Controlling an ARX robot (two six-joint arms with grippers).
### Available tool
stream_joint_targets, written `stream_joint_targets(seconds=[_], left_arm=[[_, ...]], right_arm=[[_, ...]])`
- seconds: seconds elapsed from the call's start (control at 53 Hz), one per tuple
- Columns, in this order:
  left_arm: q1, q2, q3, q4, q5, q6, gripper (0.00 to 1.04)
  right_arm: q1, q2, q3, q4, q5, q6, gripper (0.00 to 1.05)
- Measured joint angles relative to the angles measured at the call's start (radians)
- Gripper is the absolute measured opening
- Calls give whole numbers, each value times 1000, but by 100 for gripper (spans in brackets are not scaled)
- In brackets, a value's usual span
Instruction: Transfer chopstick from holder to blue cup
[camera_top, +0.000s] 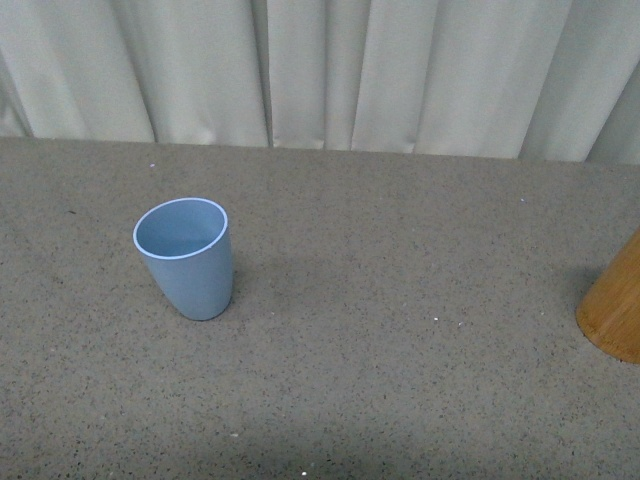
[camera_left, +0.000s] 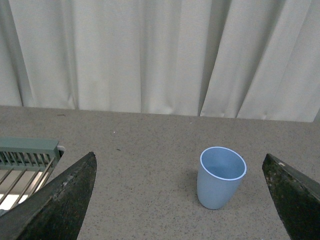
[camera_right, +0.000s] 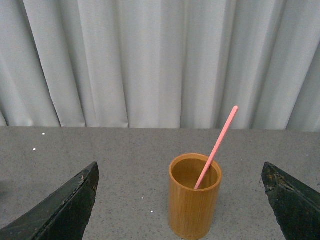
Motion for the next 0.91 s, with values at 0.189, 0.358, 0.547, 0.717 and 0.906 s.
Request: stream_joint_targets(seconds=[0.189,0.358,0.547,0.717,0.906], left_arm=[[0,0,0,0,0,0,98],[0,0,0,0,0,0,98],[0,0,0,0,0,0,98],[8,56,31,-111,-22,-161,98],[18,275,38,44,-29,-549,98]], right_arm=[[0,0,0,0,0,0,95],[0,0,0,0,0,0,95],[0,0,0,0,0,0,95],[0,0,0,0,0,0,95],[0,0,0,0,0,0,95]])
